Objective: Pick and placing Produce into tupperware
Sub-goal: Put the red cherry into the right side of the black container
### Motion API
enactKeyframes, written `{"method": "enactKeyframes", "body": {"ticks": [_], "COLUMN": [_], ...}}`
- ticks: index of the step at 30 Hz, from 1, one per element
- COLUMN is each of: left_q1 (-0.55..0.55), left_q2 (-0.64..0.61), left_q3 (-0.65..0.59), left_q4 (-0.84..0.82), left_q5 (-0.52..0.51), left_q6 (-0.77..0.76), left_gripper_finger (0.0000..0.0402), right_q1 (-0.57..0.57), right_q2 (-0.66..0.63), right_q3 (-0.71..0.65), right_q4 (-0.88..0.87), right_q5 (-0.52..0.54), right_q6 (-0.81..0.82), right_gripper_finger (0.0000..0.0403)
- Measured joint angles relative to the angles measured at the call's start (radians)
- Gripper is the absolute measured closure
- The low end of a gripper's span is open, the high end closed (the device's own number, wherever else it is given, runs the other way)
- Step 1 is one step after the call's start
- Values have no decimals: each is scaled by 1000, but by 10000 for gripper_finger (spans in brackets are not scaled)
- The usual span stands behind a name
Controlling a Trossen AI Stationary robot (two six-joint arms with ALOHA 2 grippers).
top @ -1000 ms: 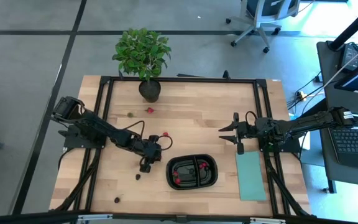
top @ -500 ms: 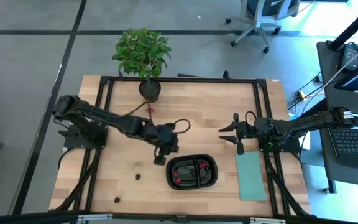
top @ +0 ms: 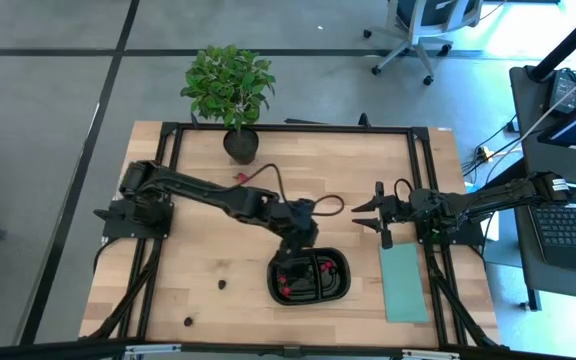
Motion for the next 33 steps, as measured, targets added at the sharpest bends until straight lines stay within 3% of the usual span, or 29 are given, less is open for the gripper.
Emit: {"method": "enactKeyframes", "body": {"ticks": [8,14,33], "left_q1": [-8,-27,-58], "left_q2": [170,260,354], "left_q3": [138,147,146], "left_q4": [56,111,135], "left_q5": [4,50,56], "left_q6": [18,18,11], "left_gripper_finger": [316,316,315], "right_q1": [0,0,0], "right_q2": [1,10,15], "right_q3": [0,0,0], "right_q4": [-43,-91,-115], "right_q5": [0,0,0], "right_q6": [2,57,65], "right_gripper_finger": [265,265,265]}}
